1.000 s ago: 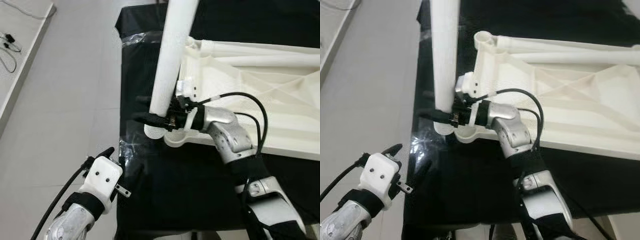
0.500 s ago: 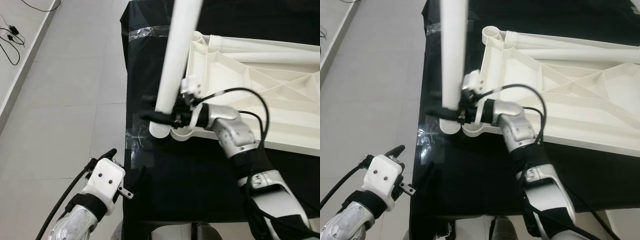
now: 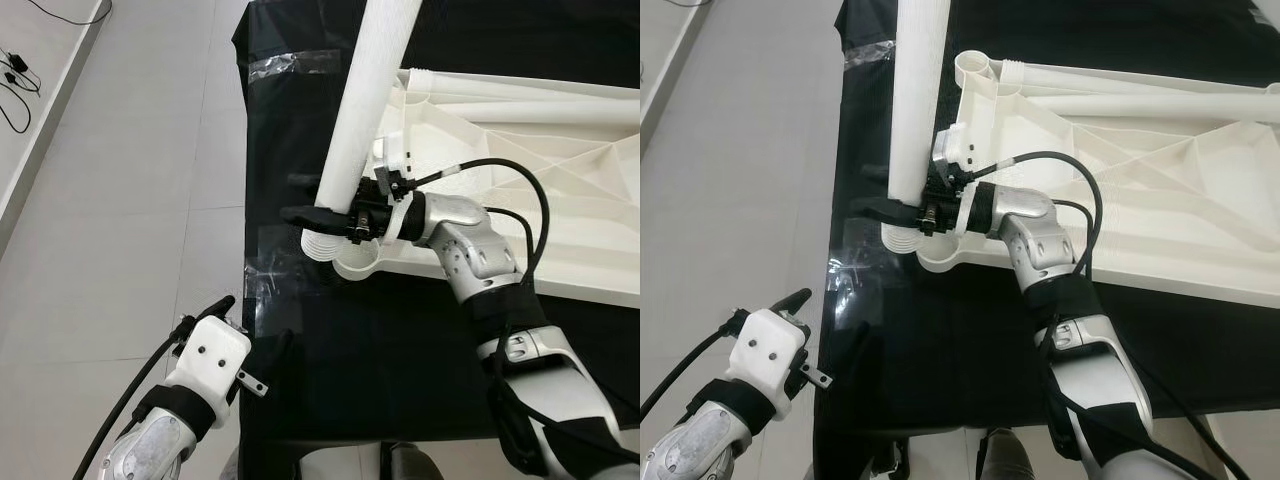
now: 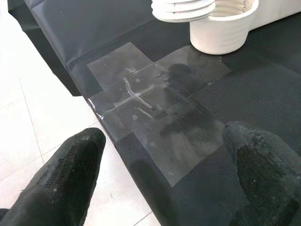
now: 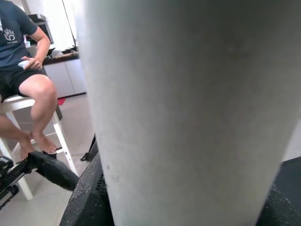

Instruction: Building children table

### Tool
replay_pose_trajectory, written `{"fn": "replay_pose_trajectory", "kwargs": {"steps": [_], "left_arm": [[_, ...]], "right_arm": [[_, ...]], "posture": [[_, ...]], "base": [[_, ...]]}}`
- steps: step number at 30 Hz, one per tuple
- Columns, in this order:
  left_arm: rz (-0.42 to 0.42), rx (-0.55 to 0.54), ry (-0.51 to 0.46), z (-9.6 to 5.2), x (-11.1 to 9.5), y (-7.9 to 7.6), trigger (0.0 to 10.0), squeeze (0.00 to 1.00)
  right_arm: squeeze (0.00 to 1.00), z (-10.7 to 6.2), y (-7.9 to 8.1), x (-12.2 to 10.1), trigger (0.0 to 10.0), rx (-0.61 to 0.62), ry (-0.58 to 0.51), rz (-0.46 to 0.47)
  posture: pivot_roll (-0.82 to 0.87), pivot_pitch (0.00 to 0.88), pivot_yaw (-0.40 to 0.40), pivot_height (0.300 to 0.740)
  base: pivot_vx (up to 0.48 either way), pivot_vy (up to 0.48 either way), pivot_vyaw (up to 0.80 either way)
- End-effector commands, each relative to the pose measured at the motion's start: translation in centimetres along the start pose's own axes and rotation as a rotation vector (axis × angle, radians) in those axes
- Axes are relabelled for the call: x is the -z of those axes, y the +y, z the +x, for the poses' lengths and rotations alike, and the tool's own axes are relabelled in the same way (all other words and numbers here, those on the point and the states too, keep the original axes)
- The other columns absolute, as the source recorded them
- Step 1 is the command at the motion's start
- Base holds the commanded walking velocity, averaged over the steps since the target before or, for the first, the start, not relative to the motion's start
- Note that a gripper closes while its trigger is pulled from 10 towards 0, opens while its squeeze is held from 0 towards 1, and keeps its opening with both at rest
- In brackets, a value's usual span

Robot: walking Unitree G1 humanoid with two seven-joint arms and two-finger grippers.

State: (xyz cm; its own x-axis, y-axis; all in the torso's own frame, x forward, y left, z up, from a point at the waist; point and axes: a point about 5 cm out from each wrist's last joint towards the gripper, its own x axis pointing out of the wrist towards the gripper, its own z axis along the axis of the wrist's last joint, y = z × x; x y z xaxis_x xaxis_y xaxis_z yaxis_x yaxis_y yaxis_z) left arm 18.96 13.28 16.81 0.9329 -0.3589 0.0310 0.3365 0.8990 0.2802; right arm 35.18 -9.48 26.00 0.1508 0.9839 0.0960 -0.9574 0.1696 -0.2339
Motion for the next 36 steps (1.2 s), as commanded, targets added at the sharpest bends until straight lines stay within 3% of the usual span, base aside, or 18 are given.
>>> {"fn": "replay_pose_trajectory", "kwargs": {"steps": [1, 9, 18, 29, 36], "left_arm": [[-0.010, 0.005, 0.023, -0.3, 0.5, -0.2, 10.0, 0.00], [-0.025, 0.033, 0.016, -0.3, 0.5, -0.4, 10.0, 0.00], [-0.025, 0.047, 0.013, -0.3, 0.5, -0.5, 10.0, 0.00], [-0.018, 0.061, 0.014, -0.5, 0.4, -0.4, 10.0, 0.00], [-0.017, 0.065, 0.015, -0.6, 0.3, -0.5, 10.0, 0.00]], "right_arm": [[0.00, 0.2, 0.5, 0.3, 10.0, -0.036, 0.012, 0.011], [0.00, -1.1, 0.7, 0.6, 10.0, -0.129, 0.052, 0.021], [0.00, -1.5, -0.1, 0.7, 10.0, -0.063, 0.080, 0.005], [0.00, -2.2, -0.3, 0.9, 10.0, -0.110, 0.126, -0.012], [0.00, -2.3, -0.9, 0.9, 10.0, -0.075, 0.148, -0.030]], "posture": [[0.08, 0.316, 0.019, 0.740], [0.07, 0.312, 0.025, 0.740], [0.09, 0.315, 0.029, 0.740], [0.11, 0.331, 0.036, 0.740], [0.12, 0.342, 0.034, 0.740]], "base": [[0.000, 0.000, 0.00], [0.000, 0.000, 0.00], [0.000, 0.000, 0.00], [0.000, 0.000, 0.00], [0.000, 0.000, 0.00]]}}
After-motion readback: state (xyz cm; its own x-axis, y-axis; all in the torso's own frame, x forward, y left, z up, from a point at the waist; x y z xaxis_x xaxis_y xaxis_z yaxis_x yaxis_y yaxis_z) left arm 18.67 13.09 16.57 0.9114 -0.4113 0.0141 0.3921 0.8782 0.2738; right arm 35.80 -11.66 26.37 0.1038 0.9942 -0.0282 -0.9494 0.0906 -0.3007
